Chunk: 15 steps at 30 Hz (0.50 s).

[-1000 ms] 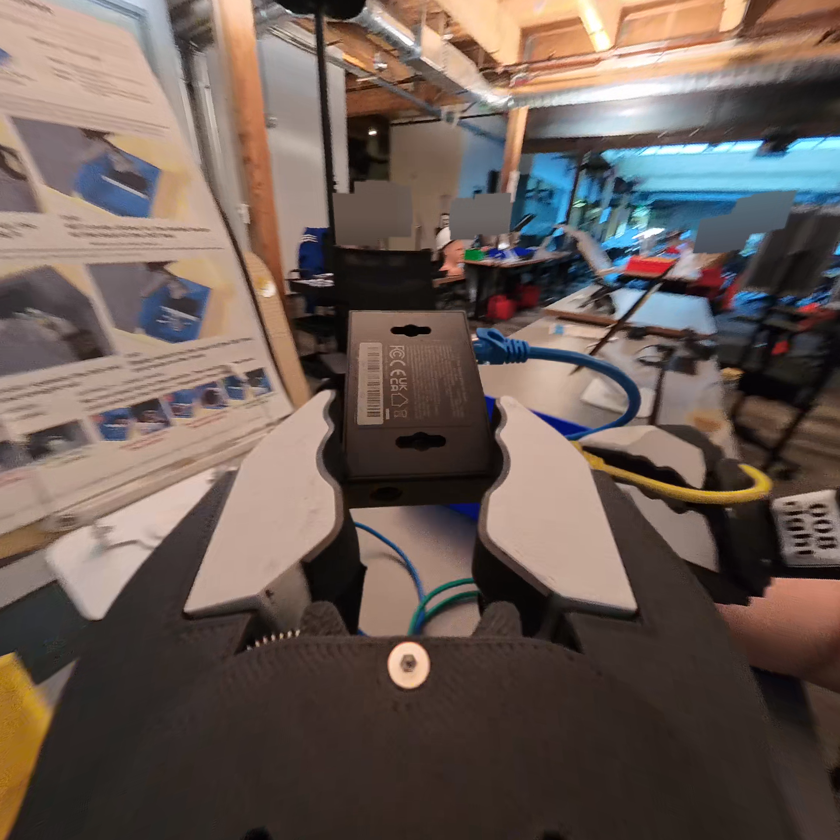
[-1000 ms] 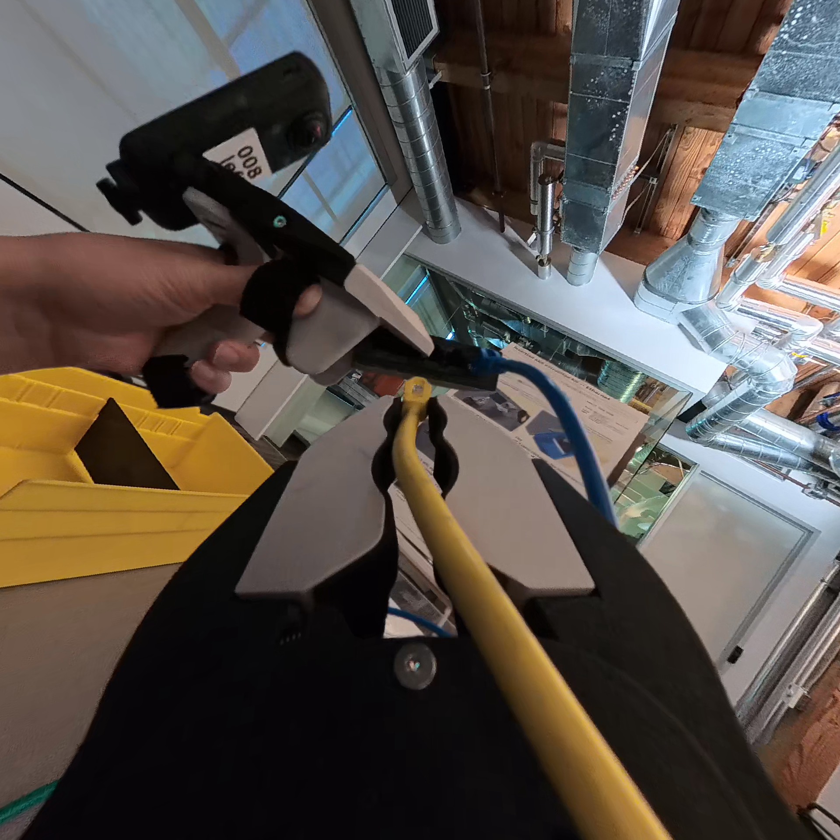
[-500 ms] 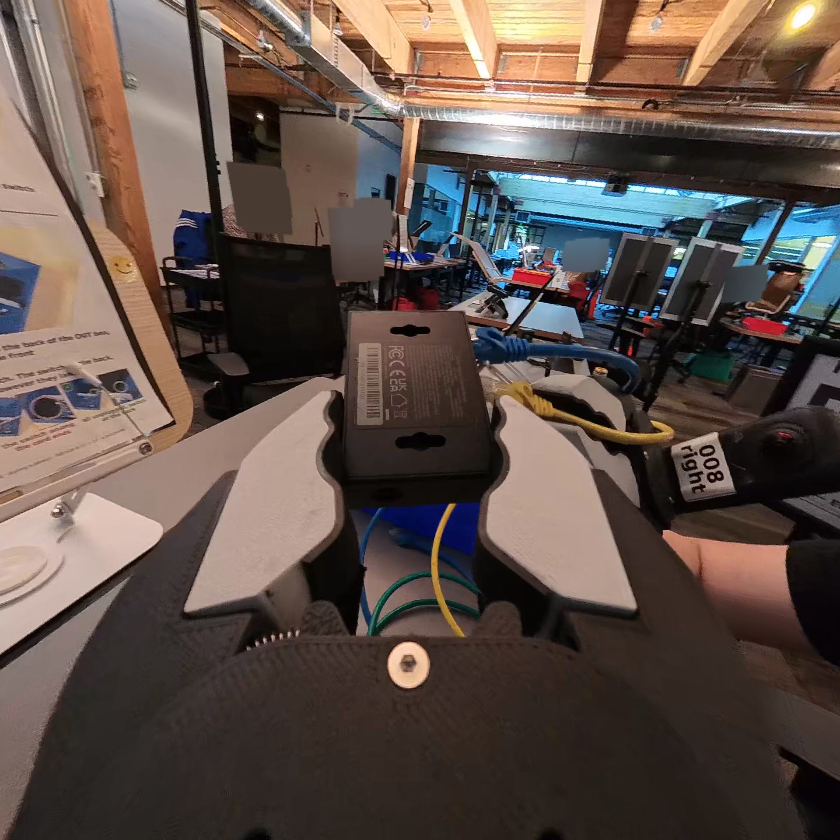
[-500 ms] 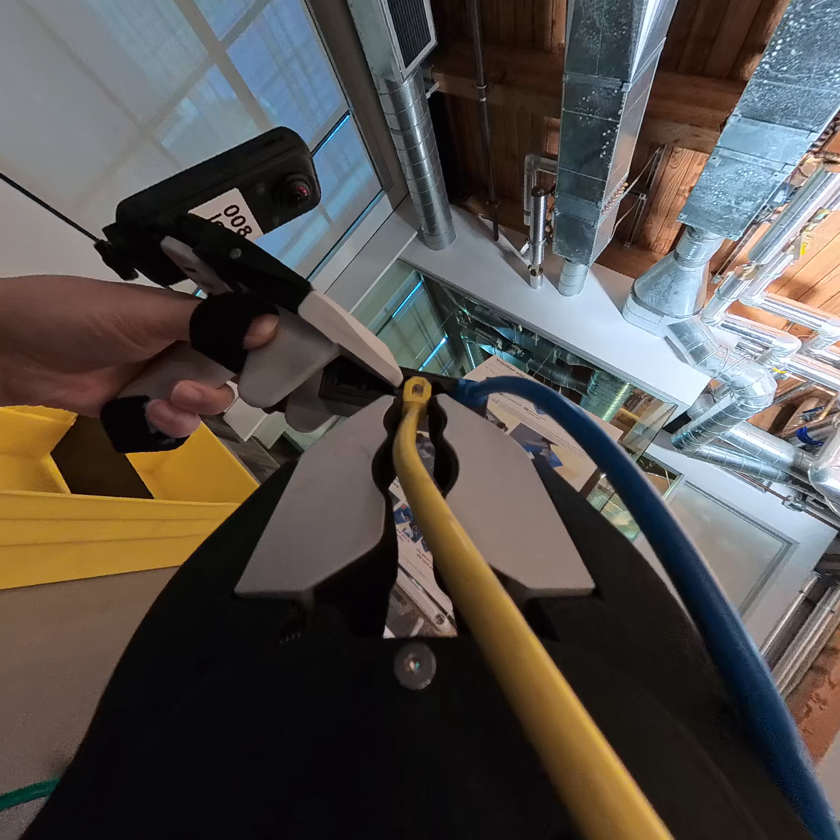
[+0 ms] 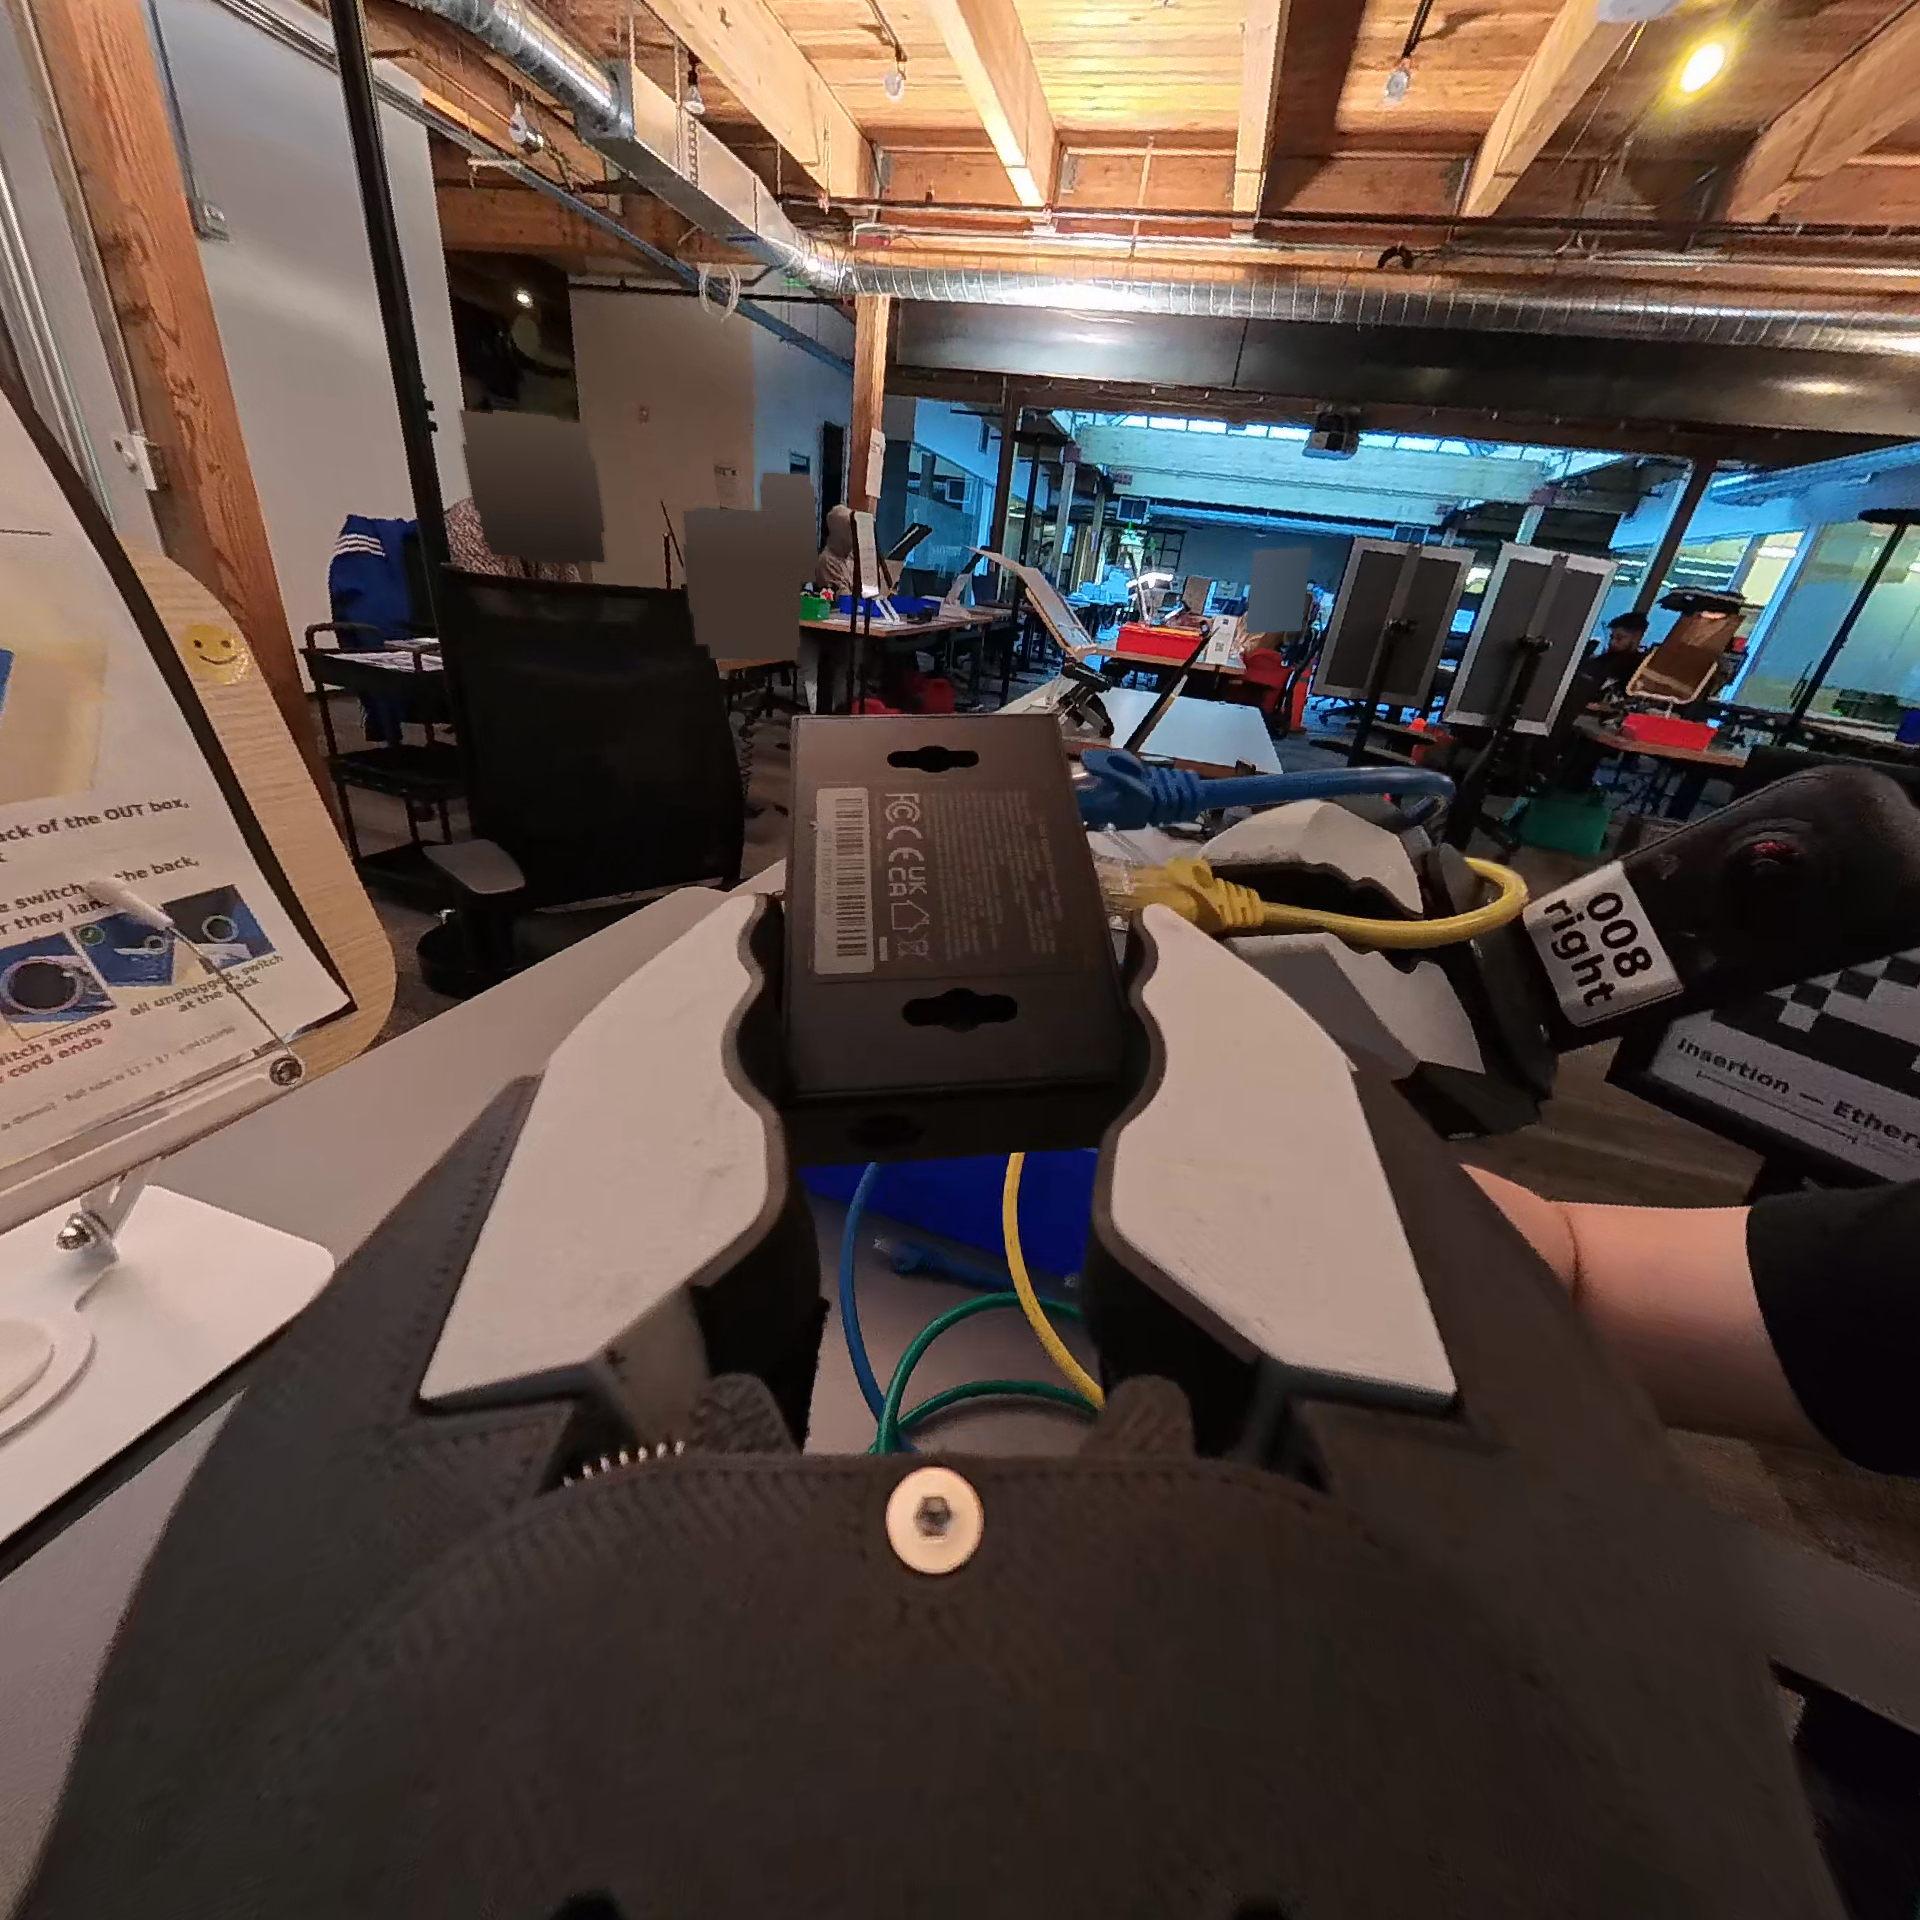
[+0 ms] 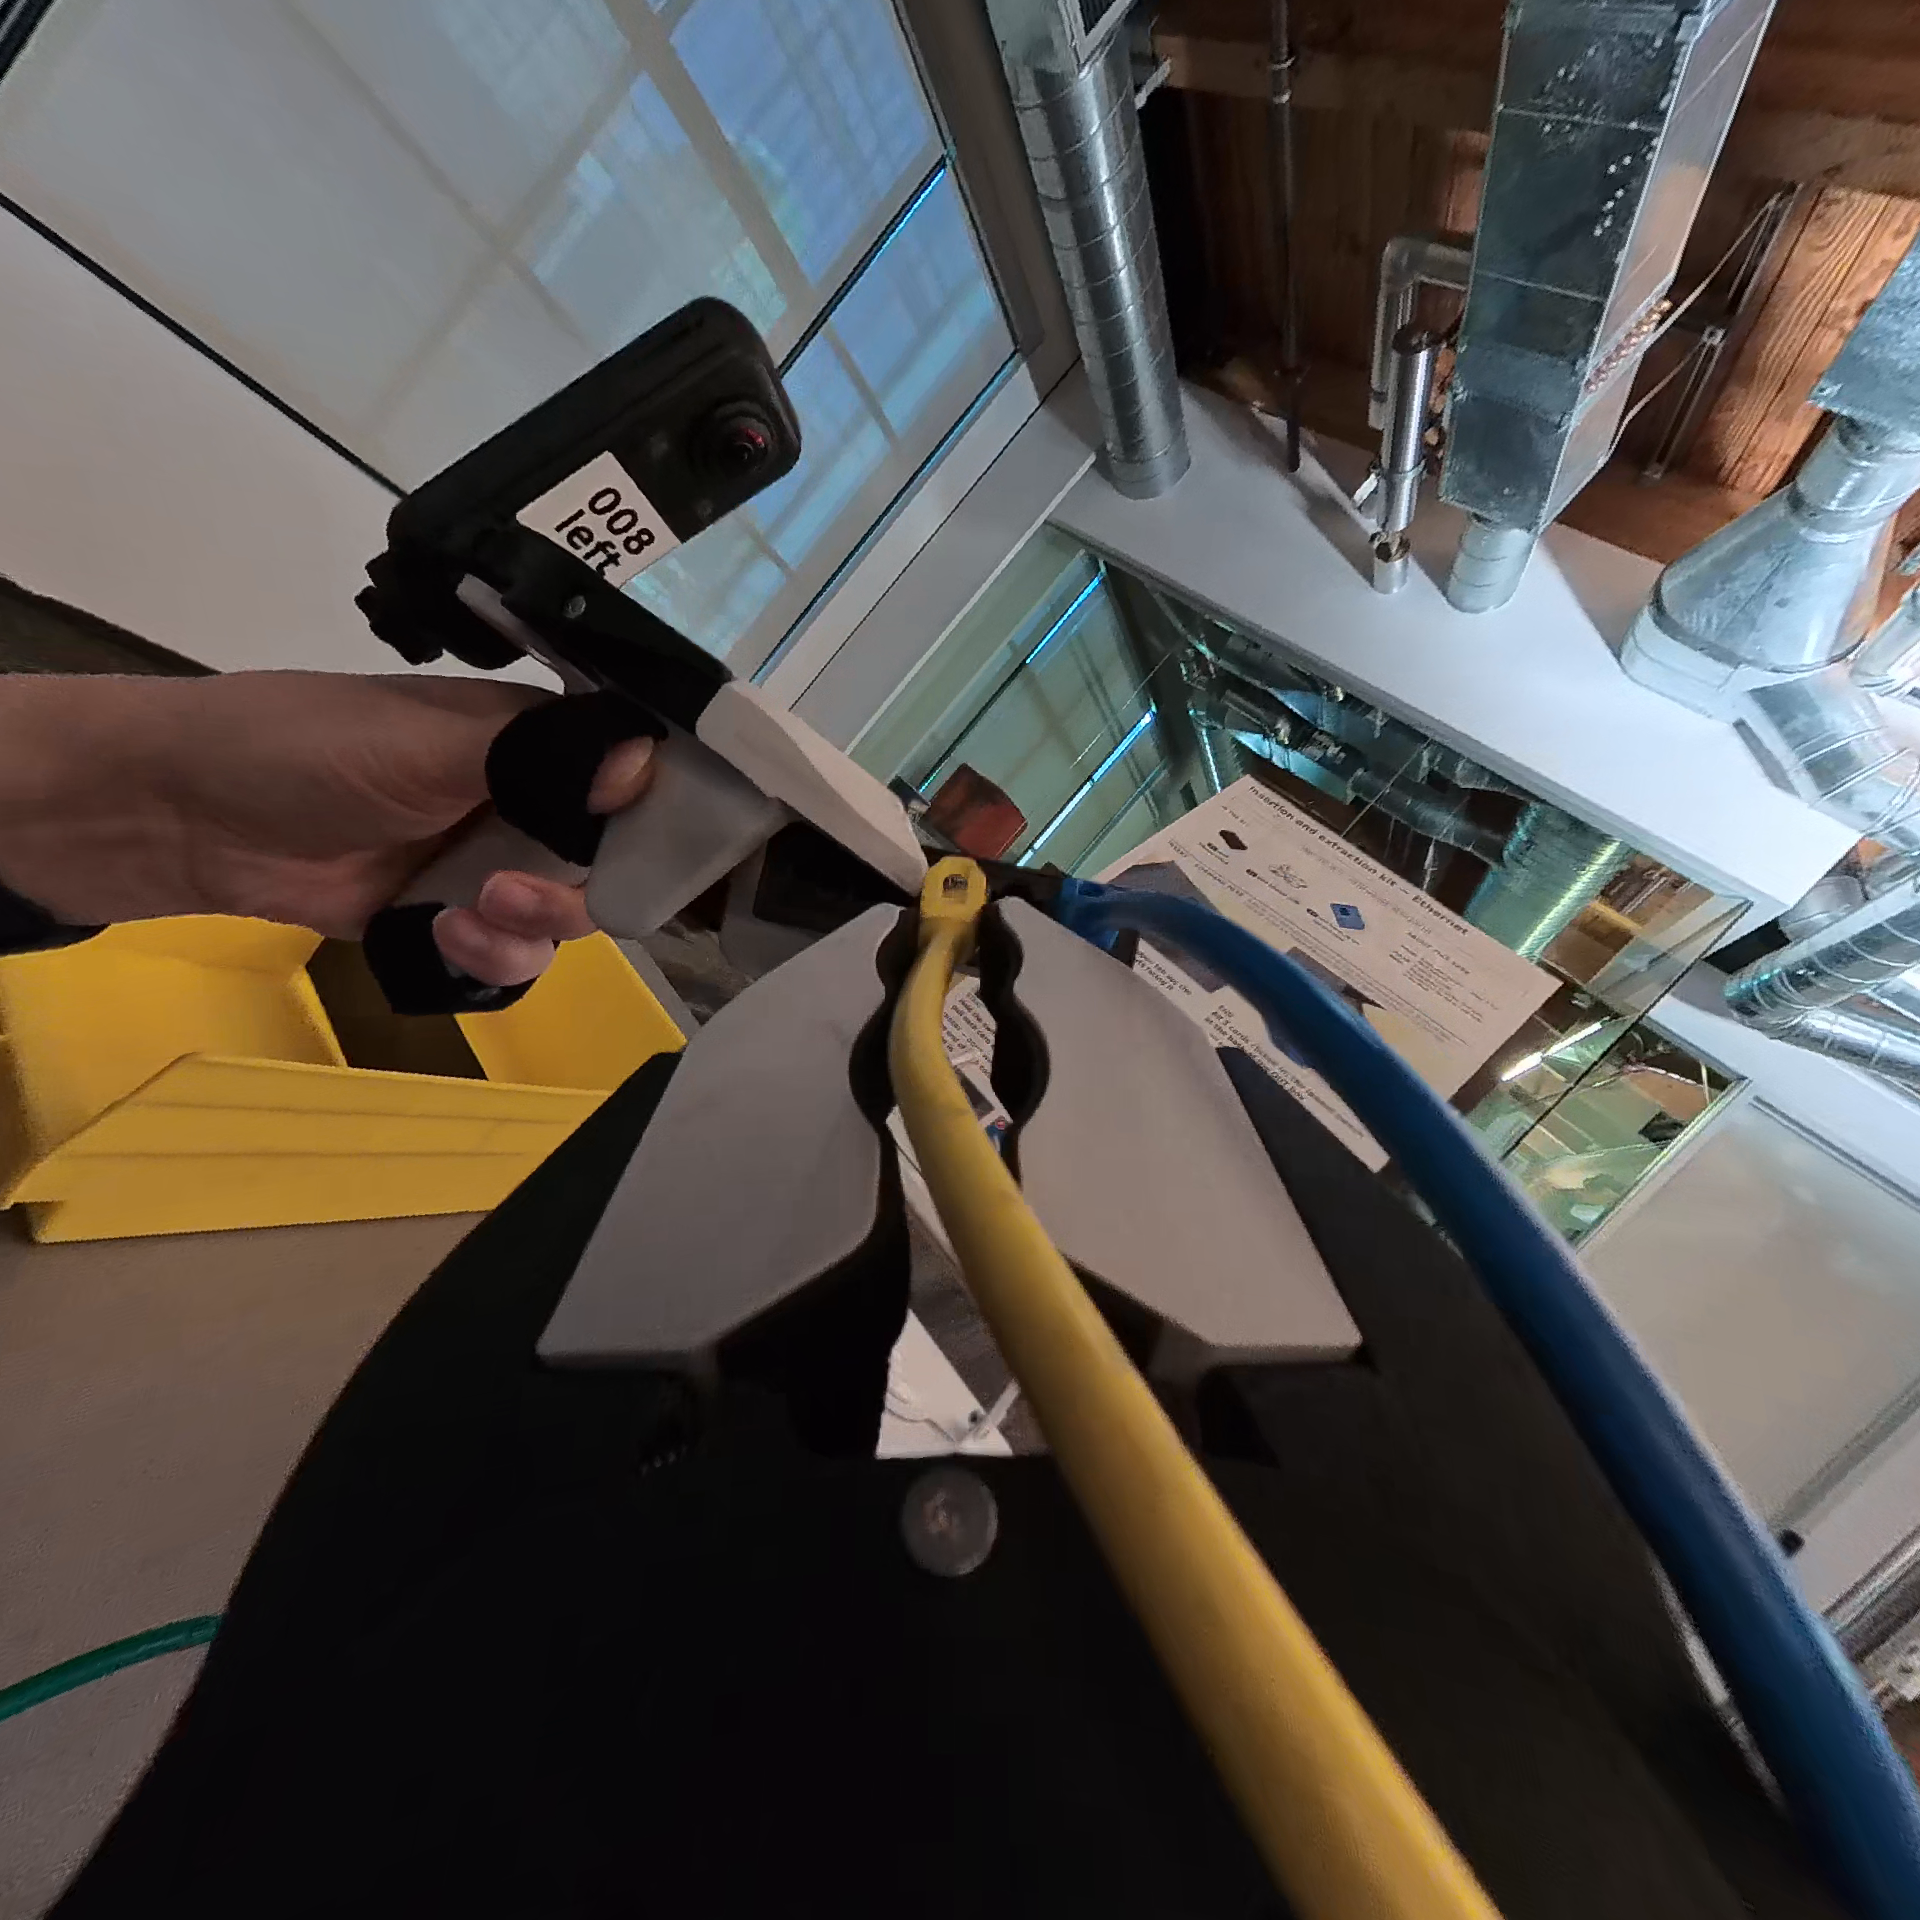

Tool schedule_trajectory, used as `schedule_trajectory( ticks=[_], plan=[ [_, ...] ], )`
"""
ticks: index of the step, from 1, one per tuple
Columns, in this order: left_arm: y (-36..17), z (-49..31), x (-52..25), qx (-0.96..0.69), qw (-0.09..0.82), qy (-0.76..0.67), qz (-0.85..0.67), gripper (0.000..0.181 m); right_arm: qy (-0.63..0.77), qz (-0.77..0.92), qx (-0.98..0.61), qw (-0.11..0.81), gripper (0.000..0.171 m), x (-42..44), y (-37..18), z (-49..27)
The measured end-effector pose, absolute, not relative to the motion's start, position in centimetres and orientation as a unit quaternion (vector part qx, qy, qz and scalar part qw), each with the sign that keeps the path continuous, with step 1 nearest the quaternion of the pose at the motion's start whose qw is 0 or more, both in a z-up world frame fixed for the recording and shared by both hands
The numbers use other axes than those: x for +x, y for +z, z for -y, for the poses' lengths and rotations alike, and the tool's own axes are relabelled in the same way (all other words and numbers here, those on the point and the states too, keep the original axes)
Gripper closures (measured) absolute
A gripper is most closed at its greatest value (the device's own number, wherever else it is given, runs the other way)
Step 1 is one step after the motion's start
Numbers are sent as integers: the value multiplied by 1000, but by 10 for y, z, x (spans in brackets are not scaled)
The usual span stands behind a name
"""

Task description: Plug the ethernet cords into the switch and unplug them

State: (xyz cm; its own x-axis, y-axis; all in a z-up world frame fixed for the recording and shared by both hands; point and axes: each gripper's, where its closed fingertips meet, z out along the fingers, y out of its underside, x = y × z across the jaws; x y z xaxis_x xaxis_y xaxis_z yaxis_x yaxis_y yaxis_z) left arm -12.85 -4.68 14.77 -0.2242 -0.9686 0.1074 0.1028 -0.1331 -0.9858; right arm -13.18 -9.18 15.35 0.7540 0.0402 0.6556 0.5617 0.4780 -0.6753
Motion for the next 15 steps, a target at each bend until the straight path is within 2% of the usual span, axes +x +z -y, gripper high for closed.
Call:
schedule_trajectory(
  ticks=[7,15],
  plan=[
    [156,52,-128,-431,464,-614,-471,120,-181,307,-466,810,158,-131,159,97],
    [158,54,-126,-436,450,-642,-442,121,-160,299,-463,819,158,-130,161,98]
  ],
)
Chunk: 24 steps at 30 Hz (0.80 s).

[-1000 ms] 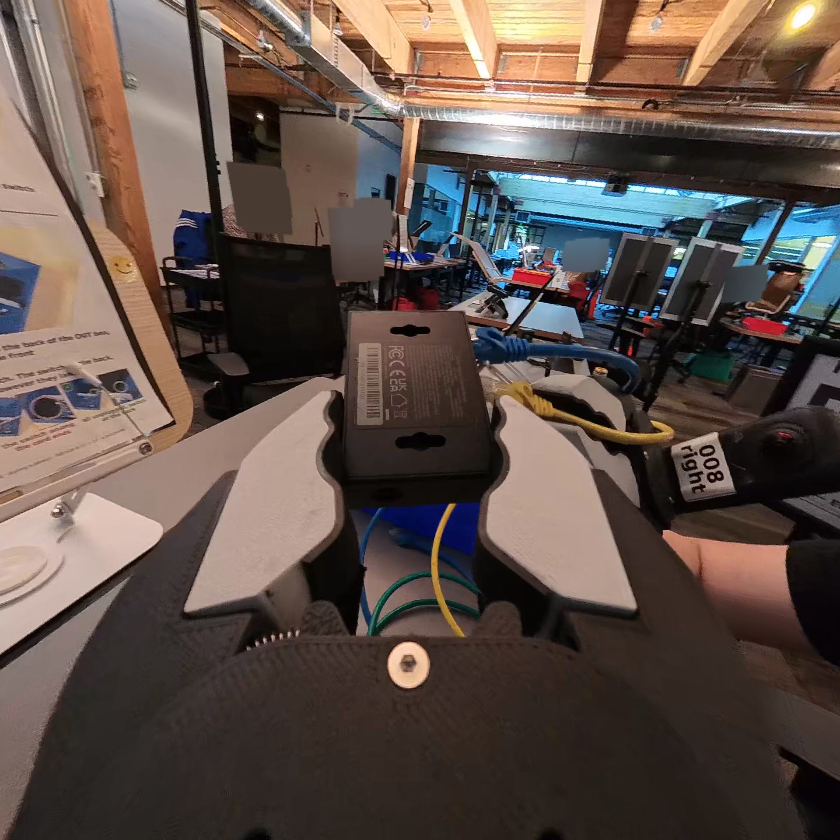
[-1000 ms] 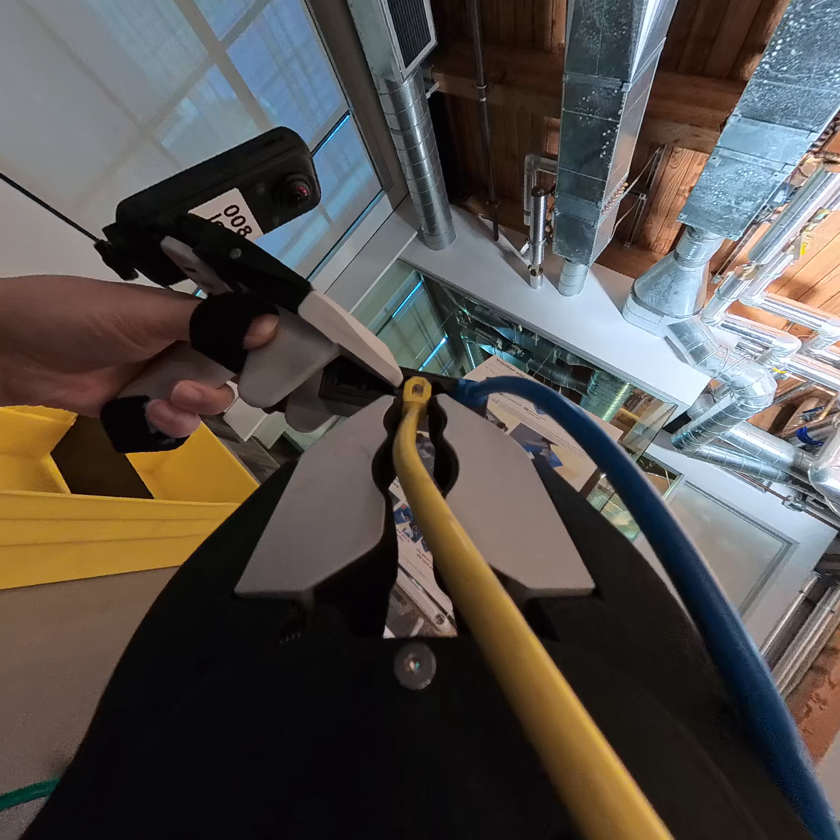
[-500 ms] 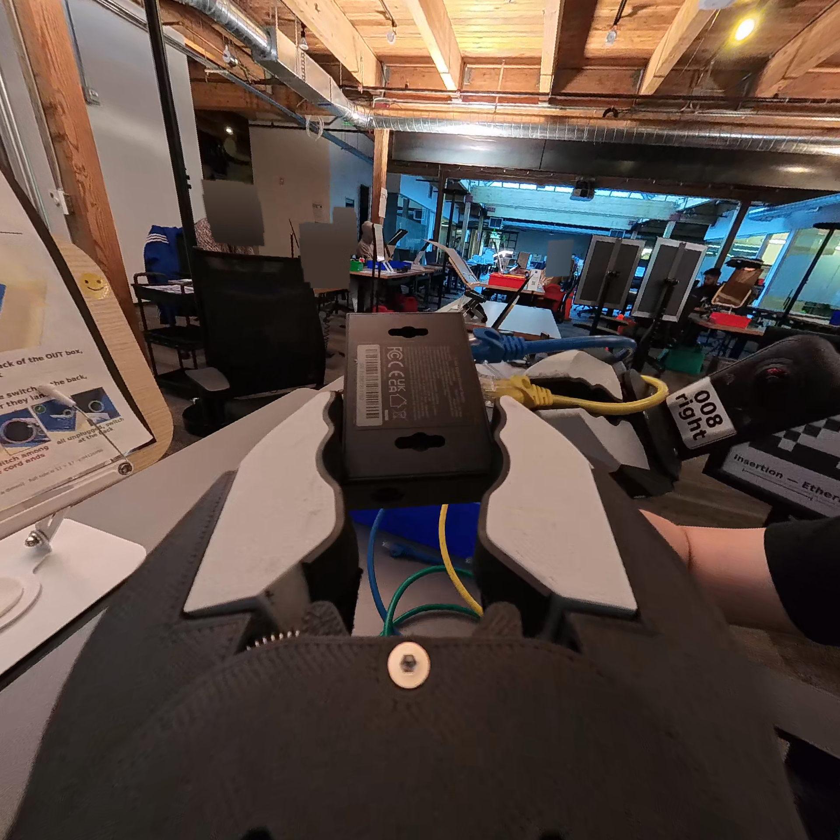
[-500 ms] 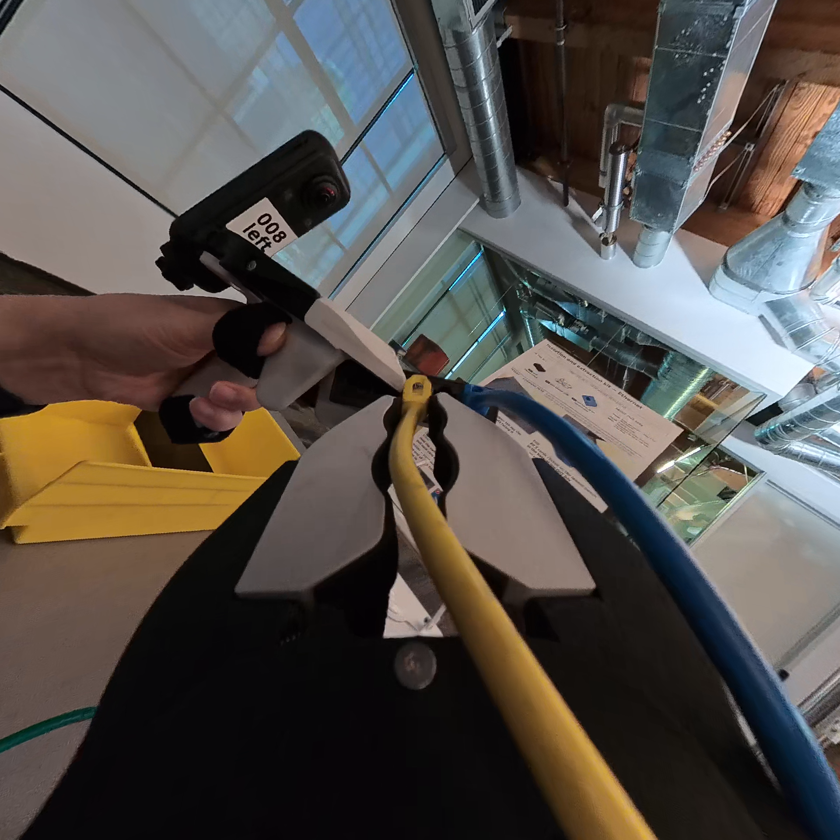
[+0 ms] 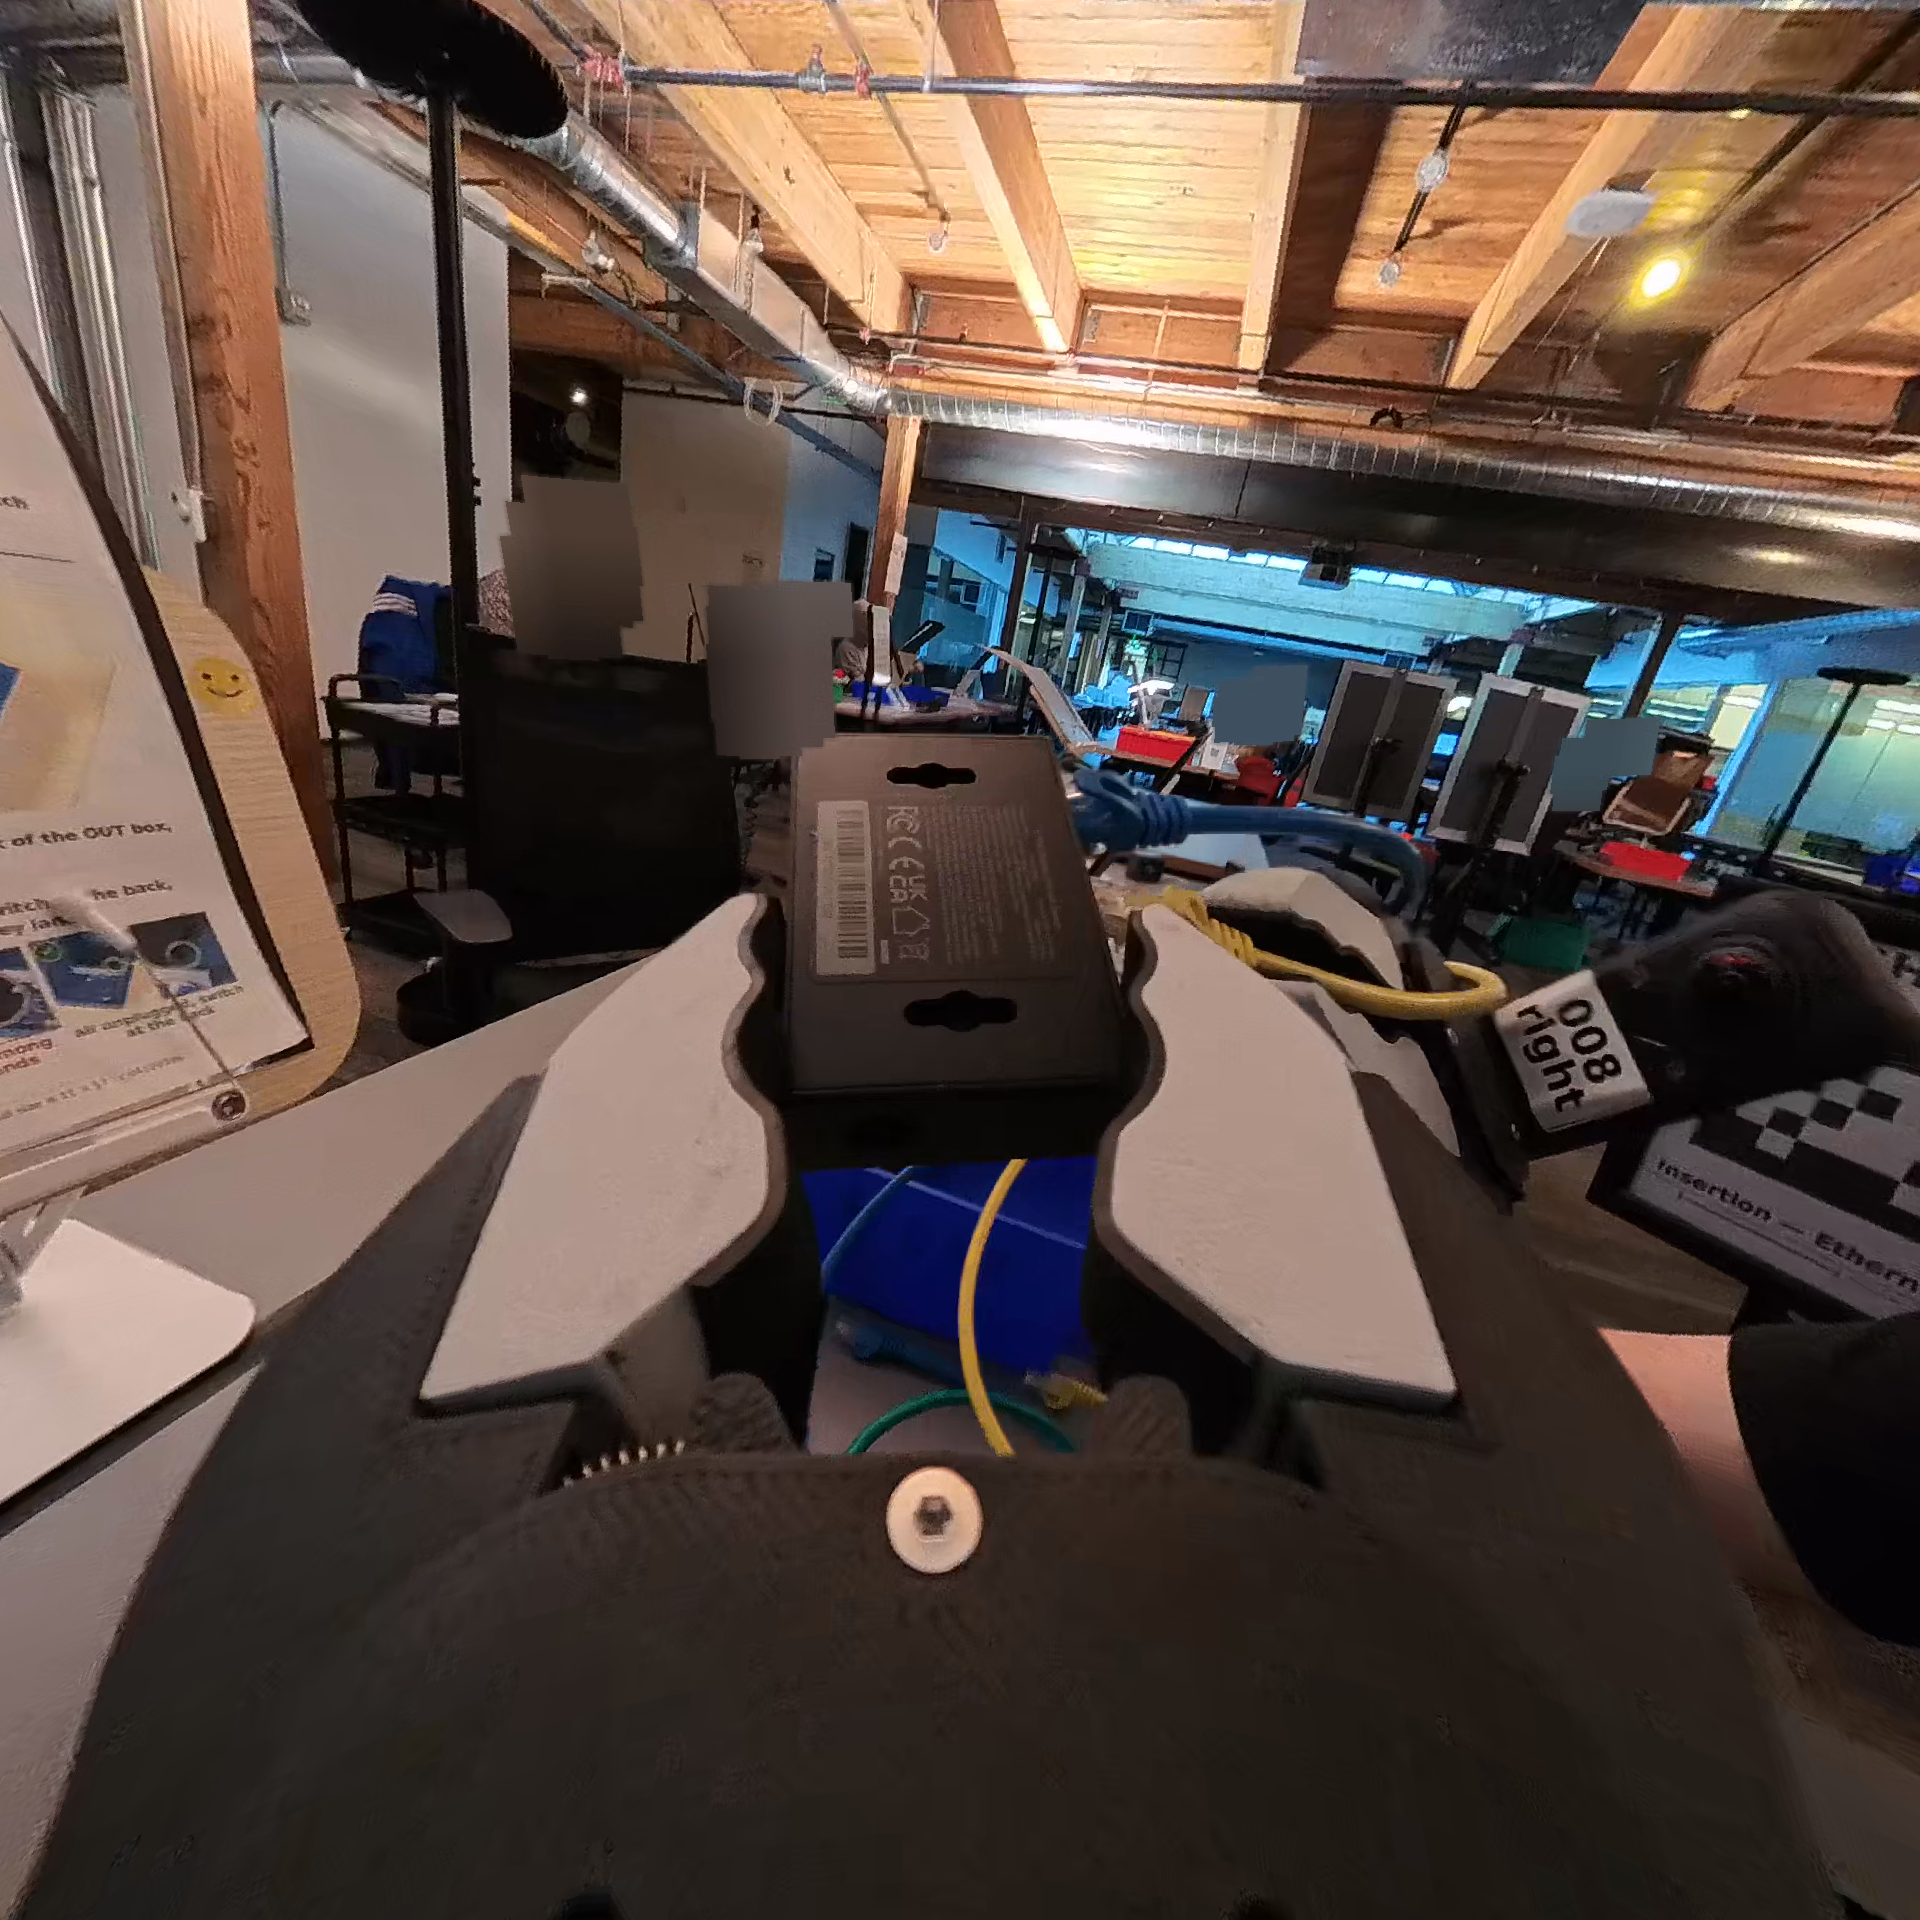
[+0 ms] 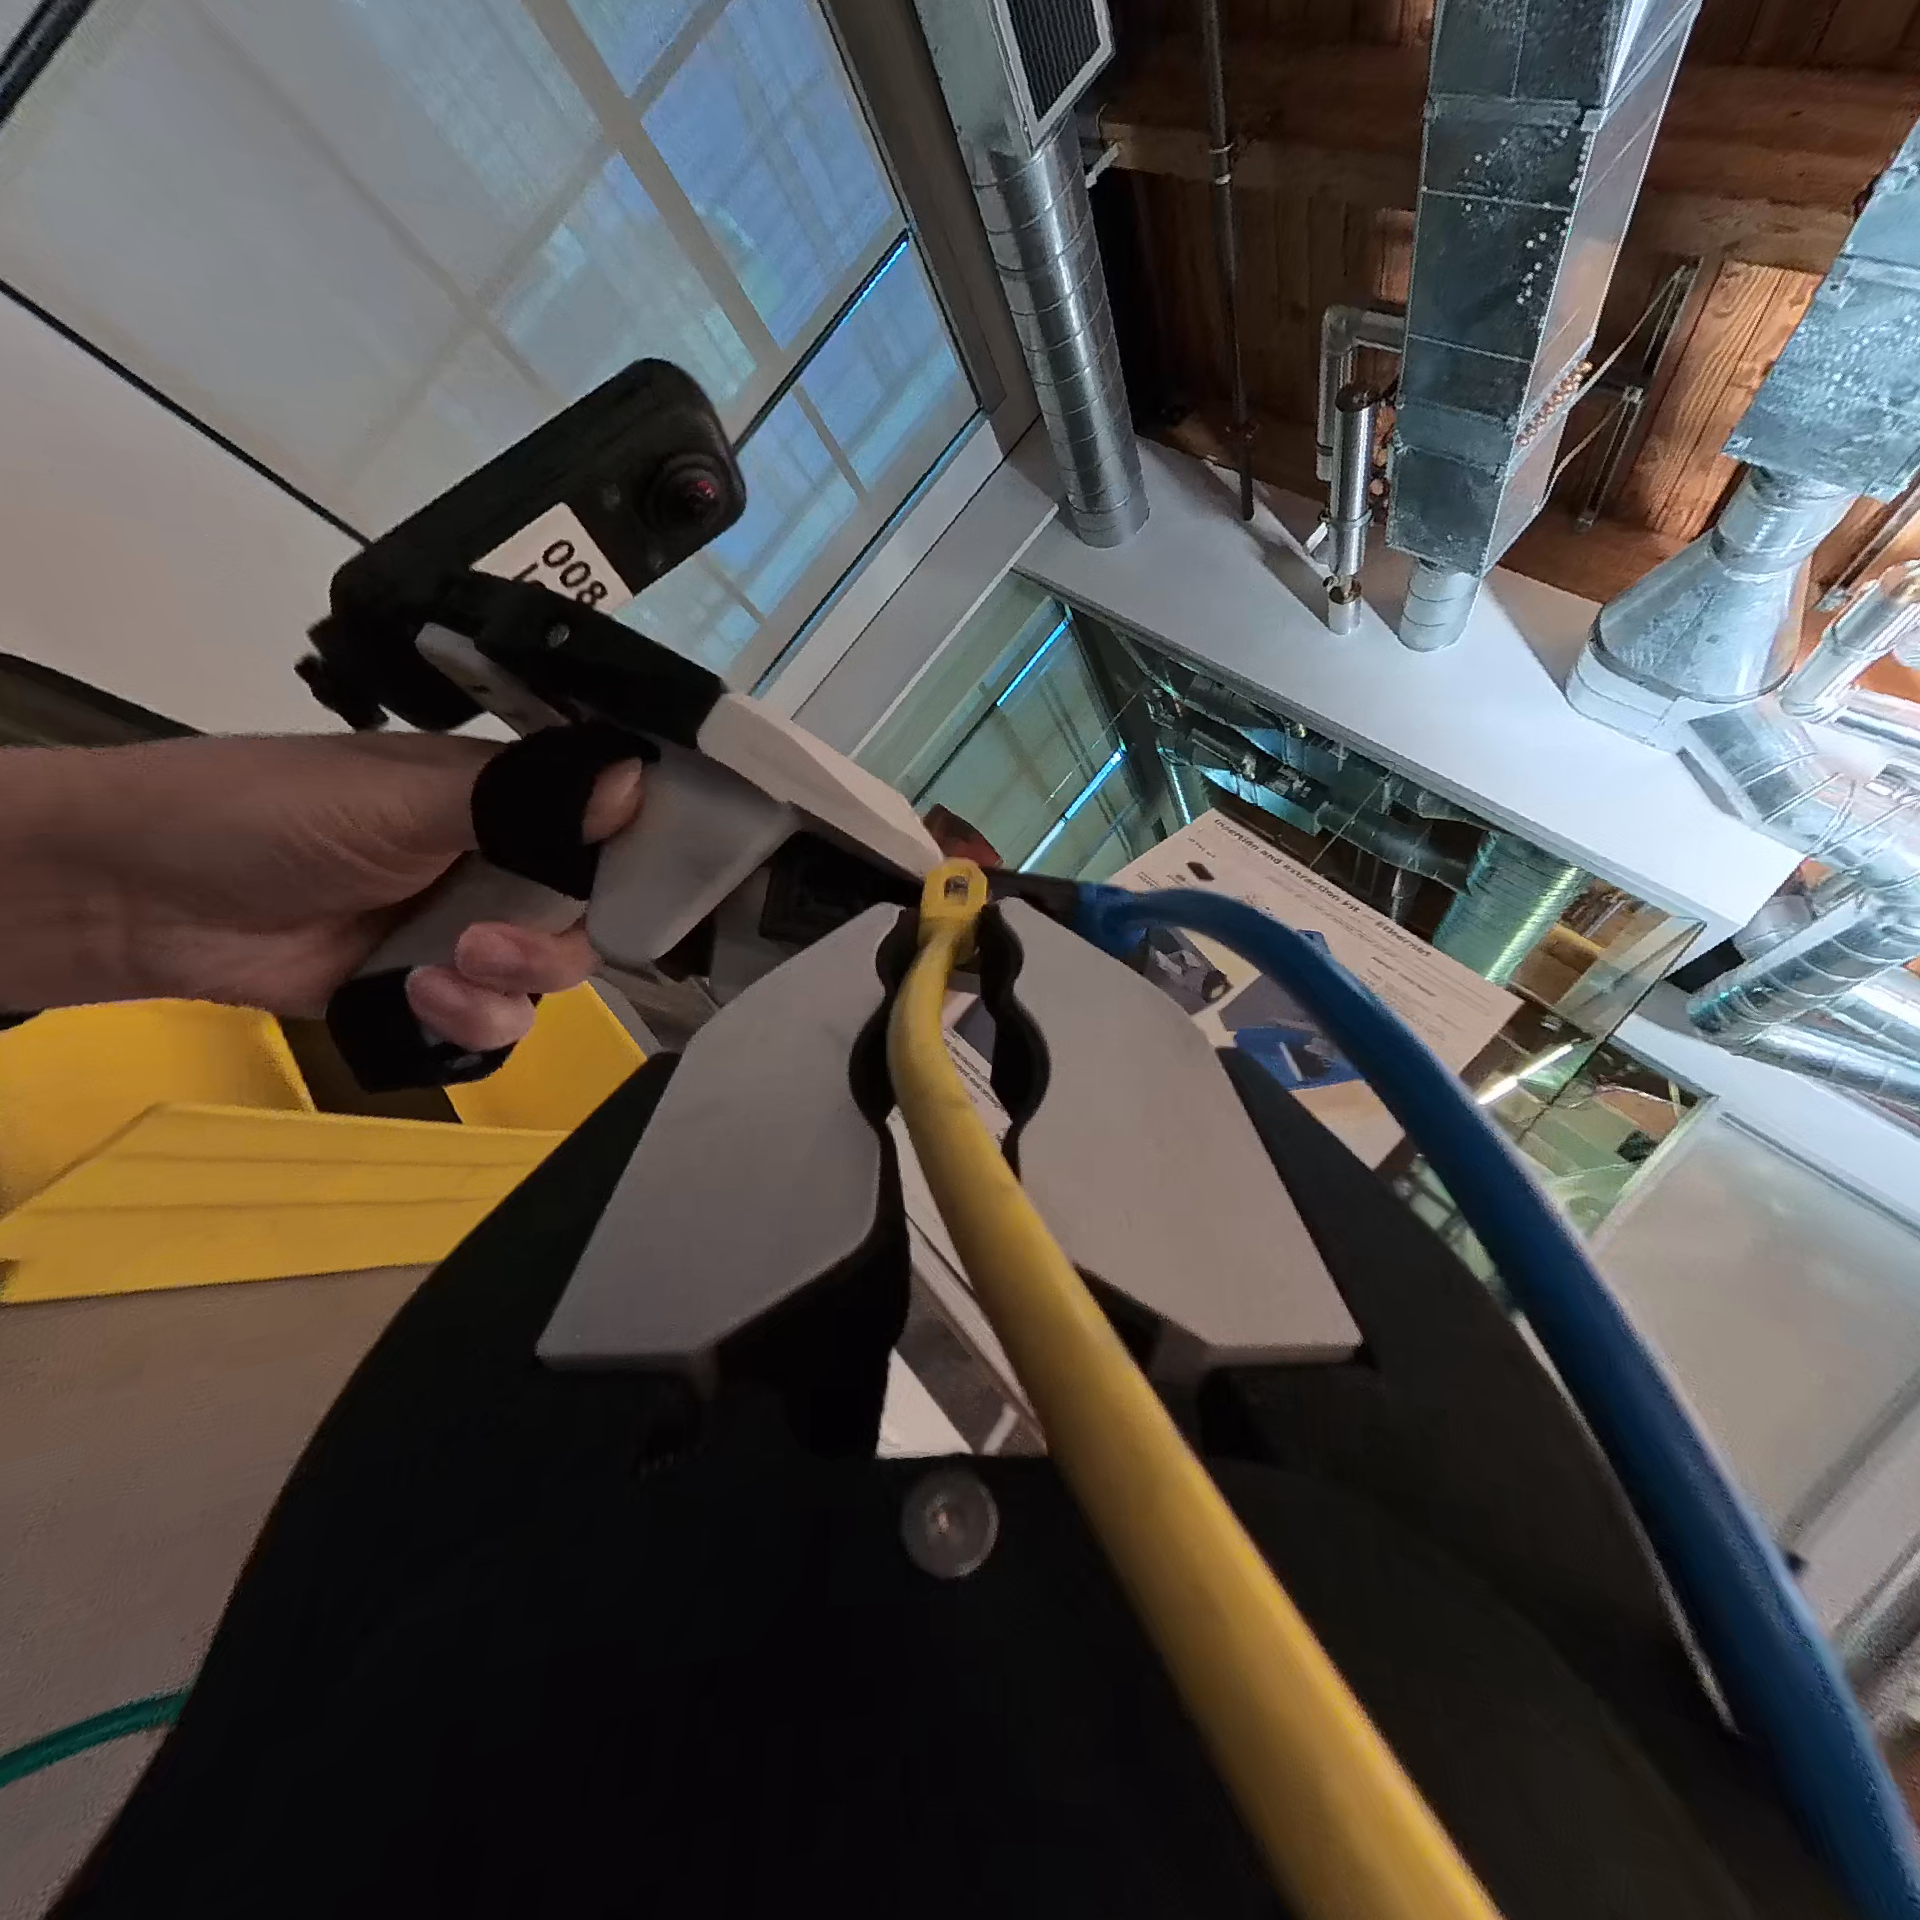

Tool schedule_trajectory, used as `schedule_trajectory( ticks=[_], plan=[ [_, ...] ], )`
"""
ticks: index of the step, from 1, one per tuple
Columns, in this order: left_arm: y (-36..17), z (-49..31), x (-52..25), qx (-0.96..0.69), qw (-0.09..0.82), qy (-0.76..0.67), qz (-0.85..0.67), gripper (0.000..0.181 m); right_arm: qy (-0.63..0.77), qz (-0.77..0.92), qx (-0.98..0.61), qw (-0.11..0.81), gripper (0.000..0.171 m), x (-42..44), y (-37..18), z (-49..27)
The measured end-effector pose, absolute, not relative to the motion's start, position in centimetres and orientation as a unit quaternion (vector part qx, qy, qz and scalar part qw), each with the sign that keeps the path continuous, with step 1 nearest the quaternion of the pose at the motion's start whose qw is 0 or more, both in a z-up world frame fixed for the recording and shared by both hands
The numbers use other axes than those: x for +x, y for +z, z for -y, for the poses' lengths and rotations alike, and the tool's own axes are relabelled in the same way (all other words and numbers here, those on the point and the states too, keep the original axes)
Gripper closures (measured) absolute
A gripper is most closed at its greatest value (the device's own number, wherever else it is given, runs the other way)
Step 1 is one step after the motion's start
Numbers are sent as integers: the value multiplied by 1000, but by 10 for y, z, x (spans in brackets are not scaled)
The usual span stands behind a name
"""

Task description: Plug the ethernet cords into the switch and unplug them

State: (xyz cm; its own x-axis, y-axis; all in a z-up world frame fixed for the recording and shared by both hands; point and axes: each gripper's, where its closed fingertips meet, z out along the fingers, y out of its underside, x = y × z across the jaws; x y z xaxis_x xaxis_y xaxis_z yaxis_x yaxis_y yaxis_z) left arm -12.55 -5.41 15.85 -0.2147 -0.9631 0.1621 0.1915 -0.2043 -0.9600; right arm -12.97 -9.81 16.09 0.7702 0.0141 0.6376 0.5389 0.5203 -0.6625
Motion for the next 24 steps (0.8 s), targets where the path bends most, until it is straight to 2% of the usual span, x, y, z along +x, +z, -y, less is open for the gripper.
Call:
schedule_trajectory(
  ticks=[4,9,11,15,20,23,24],
  plan=[
    [166,57,-131,-400,470,-652,-441,120,-146,297,-466,820,158,-131,163,100],
    [175,59,-141,-372,485,-669,-423,136,-142,295,-458,826,158,-136,163,102],
    [173,58,-140,-381,480,-665,-426,136,-141,298,-460,824,158,-135,162,101],
    [173,60,-139,-385,478,-661,-432,134,-119,316,-467,817,158,-136,161,101],
    [170,77,-137,-361,500,-628,-475,115,-119,328,-432,832,158,-136,165,110],
    [164,83,-137,-347,553,-548,-523,106,-104,317,-436,836,158,-134,169,113],
    [164,82,-137,-344,581,-515,-528,109,-97,314,-435,838,158,-135,171,115]
  ],
)
